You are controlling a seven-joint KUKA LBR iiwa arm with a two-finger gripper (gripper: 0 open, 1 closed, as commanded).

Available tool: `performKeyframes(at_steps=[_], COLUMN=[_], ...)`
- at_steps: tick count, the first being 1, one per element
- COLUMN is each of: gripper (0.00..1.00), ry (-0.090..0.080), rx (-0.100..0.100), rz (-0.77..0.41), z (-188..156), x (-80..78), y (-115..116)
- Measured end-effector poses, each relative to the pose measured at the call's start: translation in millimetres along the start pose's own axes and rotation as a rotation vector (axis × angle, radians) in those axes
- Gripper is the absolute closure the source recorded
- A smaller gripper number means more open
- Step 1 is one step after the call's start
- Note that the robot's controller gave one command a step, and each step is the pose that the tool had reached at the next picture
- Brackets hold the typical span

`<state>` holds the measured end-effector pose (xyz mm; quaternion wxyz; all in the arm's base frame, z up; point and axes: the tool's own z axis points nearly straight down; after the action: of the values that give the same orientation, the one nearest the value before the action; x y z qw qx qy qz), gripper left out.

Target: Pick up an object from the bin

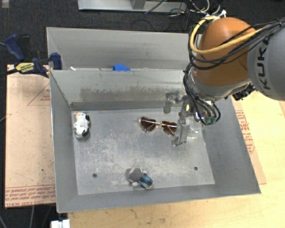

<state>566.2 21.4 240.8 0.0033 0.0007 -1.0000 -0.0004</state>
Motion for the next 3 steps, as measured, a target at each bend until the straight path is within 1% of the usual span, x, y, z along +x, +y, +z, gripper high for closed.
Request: performKeyframes(at_steps=[1,2,3], gripper=[0.0,0.0,0.0], ry=[-0.008,-0.014,-0.009], rx=[0.0,0.001,-0.001], rz=[0.0,-0.067,-0.228], z=[-4.7,24.6,59.0], x=[-1.2,-15.9,16.1], y=[-0.1,30.4,21.7])
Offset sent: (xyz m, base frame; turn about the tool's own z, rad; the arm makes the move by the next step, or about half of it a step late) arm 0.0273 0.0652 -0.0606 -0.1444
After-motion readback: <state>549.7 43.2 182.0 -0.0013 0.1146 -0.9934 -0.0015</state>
